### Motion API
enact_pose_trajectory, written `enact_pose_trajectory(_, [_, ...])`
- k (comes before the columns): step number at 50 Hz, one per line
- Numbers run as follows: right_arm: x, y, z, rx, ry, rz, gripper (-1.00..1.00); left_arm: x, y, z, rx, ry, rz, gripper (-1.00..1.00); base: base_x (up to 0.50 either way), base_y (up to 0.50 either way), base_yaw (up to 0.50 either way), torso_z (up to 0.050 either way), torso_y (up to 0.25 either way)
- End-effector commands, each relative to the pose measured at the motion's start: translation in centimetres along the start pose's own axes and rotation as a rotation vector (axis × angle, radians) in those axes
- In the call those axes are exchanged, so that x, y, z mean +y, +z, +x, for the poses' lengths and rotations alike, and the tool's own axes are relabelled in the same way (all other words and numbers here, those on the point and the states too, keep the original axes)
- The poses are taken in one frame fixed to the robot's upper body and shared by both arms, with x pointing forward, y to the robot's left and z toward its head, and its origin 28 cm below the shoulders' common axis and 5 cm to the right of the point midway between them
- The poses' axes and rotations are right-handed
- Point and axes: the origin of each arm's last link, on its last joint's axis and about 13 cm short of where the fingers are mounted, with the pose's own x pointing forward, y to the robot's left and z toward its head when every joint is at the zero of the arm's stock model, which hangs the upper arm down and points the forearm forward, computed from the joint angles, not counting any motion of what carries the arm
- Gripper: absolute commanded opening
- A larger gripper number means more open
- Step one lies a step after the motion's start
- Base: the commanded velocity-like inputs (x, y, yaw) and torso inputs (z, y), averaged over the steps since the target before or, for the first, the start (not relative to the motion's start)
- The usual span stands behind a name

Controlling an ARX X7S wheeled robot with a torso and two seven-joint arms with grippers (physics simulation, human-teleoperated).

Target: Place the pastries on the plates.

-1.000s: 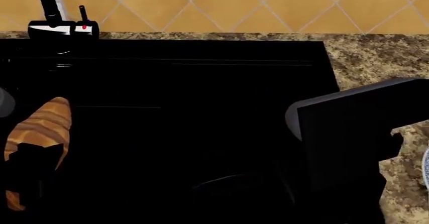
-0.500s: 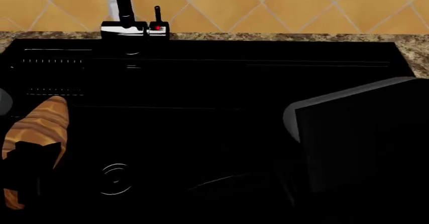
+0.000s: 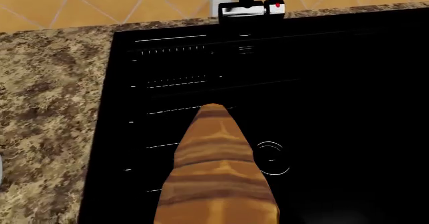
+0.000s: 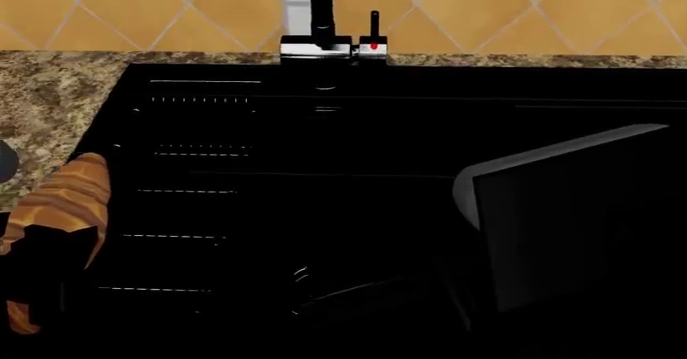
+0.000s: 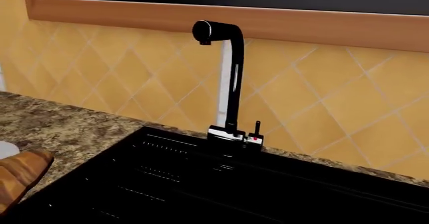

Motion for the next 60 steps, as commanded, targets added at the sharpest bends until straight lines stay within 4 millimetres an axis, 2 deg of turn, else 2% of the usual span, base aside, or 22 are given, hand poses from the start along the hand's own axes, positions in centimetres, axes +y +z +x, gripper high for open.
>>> enact_pose_trajectory(1, [0.18, 0.31, 0.02, -0.038, 0.036, 0.027, 1.0, 0.02, 0.69, 0.14, -0.044, -0.009, -0.048, -1.0, 0.0, 0.5, 0.0, 0.0, 0.0])
enact_pose_trajectory(52, [0.2, 0.32, 0.15, -0.047, 0.041, 0.023, 1.0, 0.06, 1.51, 0.0, -0.065, -0.005, -0.04, -1.0, 0.01, 0.5, 0.0, 0.0, 0.0])
enact_pose_trajectory(60, [0.17, 0.33, 0.03, -0.067, 0.046, 0.025, 1.0, 0.01, 1.53, -0.01, -0.067, -0.006, -0.039, -1.0, 0.29, 0.45, 0.0, 0.0, 0.0])
